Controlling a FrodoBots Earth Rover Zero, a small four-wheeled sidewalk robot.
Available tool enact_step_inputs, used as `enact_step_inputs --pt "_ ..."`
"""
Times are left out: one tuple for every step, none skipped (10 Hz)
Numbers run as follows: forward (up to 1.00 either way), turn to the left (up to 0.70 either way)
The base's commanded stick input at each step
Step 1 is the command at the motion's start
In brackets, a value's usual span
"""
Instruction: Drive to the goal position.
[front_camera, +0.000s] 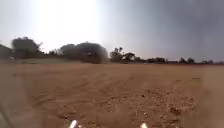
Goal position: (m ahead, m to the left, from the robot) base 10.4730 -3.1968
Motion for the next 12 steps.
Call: enact_step_inputs --pt "0.70 -0.32" --pt "0.70 -0.26" --pt "0.70 0.00" --pt "0.70 0.00" --pt "0.70 0.00" --pt "0.70 0.00" --pt "0.70 0.00" --pt "0.70 0.00" --pt "0.70 0.00" --pt "0.70 0.00" --pt "0.70 0.00" --pt "0.70 0.00"
